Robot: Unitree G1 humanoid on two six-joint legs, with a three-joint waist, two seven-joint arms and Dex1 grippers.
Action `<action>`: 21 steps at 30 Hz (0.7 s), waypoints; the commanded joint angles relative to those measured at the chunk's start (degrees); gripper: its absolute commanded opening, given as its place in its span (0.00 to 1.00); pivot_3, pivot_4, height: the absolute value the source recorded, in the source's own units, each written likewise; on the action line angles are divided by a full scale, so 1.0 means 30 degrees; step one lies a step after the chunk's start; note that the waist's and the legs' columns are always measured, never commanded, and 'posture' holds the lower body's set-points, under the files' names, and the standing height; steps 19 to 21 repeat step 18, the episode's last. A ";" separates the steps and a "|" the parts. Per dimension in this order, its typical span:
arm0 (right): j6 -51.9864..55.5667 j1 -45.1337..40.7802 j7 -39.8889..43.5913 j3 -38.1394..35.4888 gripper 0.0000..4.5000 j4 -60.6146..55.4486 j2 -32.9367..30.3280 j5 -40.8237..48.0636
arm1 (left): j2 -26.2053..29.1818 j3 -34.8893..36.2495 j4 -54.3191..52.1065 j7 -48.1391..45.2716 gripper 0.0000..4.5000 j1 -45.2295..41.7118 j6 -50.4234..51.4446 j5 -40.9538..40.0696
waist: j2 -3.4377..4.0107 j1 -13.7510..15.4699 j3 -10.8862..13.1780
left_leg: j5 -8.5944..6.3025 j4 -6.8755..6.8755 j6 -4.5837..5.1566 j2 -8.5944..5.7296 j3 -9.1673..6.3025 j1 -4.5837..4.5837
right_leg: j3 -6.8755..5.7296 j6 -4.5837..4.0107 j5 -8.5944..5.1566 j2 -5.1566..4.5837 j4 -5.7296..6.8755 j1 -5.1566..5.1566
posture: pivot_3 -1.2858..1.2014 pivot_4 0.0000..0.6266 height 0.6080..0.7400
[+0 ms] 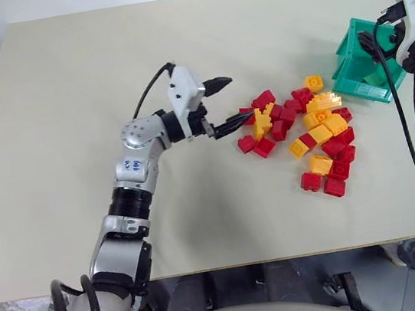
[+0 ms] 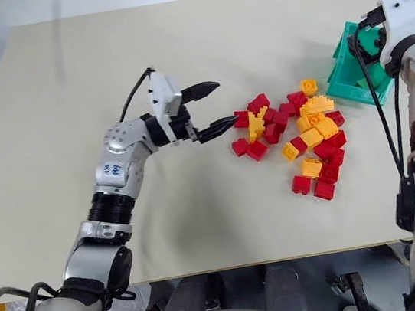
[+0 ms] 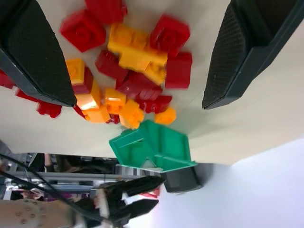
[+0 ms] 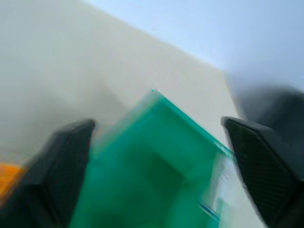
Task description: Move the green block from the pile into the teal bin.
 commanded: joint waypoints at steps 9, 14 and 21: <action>-0.0595 1.0317 1.3492 -0.4844 0.99 -0.6655 -0.2668 0.8060 | 0.6819 0.3902 -0.2548 -0.4561 1.00 0.4910 0.0661 -0.2832 | 0.0022 0.0318 0.0012 | -0.0007 0.0023 0.0003 -0.0013 -0.0040 0.0029 | 0.0033 0.0014 0.0010 -0.0002 -0.0005 0.0012 | 0.52 0.24 1.00; -0.2447 1.0562 1.5337 -0.4793 0.99 -0.3517 -0.3769 0.6964 | 0.8335 0.5112 -0.2626 -0.5020 1.00 0.7154 0.0804 -0.3226 | 0.0019 0.0342 0.0012 | -0.0012 0.0076 0.0024 -0.0009 -0.0027 0.0089 | 0.0076 -0.0013 0.0093 -0.0016 -0.0007 0.0059 | 0.52 0.24 1.00; -0.3822 1.0239 1.5876 -0.4742 0.99 -0.1858 -0.3999 0.6493 | 0.8689 0.5667 -0.3073 -0.5377 1.00 0.8577 0.0661 -0.3567 | 0.0022 0.0382 0.0012 | -0.0010 0.0074 0.0018 -0.0008 -0.0028 0.0089 | 0.0085 -0.0021 0.0096 -0.0029 0.0014 0.0044 | 0.52 0.24 1.00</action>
